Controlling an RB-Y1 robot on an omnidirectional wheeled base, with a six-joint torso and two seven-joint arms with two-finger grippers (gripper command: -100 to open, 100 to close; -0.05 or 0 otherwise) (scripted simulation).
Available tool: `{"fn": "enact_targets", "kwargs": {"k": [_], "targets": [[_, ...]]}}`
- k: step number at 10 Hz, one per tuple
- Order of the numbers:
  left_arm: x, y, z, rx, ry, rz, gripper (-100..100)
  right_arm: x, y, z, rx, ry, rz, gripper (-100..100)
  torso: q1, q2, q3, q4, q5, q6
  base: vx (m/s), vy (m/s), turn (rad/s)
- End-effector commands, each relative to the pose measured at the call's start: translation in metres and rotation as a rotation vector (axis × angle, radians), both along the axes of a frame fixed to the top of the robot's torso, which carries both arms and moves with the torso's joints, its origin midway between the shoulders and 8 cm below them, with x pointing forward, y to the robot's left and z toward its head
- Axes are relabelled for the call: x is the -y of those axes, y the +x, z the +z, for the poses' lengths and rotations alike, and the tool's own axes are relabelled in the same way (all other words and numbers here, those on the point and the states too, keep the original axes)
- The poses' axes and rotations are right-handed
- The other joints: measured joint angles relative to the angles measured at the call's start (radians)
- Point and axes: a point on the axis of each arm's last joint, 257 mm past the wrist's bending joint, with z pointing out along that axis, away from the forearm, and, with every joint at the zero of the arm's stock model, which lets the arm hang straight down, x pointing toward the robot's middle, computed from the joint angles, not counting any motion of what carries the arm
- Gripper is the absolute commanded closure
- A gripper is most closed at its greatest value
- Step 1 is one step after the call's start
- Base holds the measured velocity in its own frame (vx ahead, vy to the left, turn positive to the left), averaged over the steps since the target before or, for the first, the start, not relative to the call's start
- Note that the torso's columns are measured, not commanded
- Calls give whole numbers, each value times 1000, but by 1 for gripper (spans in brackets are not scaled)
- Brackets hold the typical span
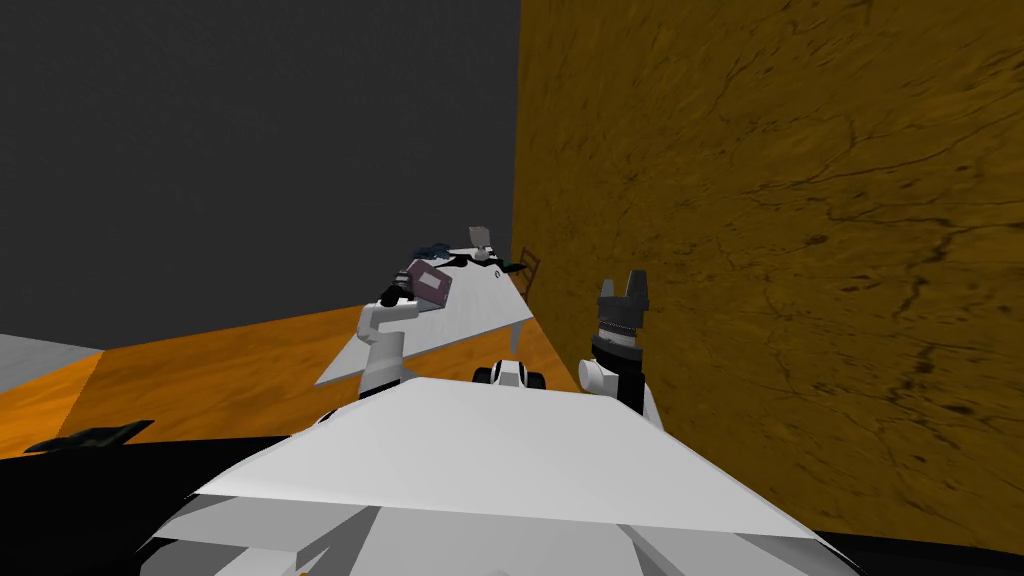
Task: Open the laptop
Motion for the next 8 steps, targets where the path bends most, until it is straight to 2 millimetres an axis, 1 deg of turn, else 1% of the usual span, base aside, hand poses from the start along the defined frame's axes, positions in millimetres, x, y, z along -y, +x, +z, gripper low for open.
{"fn": "enact_targets", "kwargs": {"k": [1,3,4,5,6,7,8], "targets": [[10,7,-13,51,-131,-11,100,0,0,0,0,0,0,0,6,2,2,1,1,0,-51,145,54],[18,12,-21,84,-219,-18,100,0,0,0,0,0,0,0,8,2,1,1,2,0,-59,153,29],[15,11,-18,72,-189,-16,100,0,0,0,0,0,0,0,4,0,0,0,1,0,-27,59,2],[30,22,-27,62,-209,-54,-100,0,0,0,0,0,0,0,-2,-2,-1,-1,-1,0,-84,-67,-146],[36,27,-31,57,-214,-72,-100,0,0,0,0,0,0,0,-8,0,0,0,-2,1,-101,-120,-143],[43,32,-35,51,-218,-91,-100,0,0,0,0,0,0,0,-5,1,1,0,-2,0,-89,-131,-103],[54,39,-42,43,-223,-118,-100,0,0,0,0,0,0,0,2,-1,0,-2,2,-1,-79,-138,-149]]}}
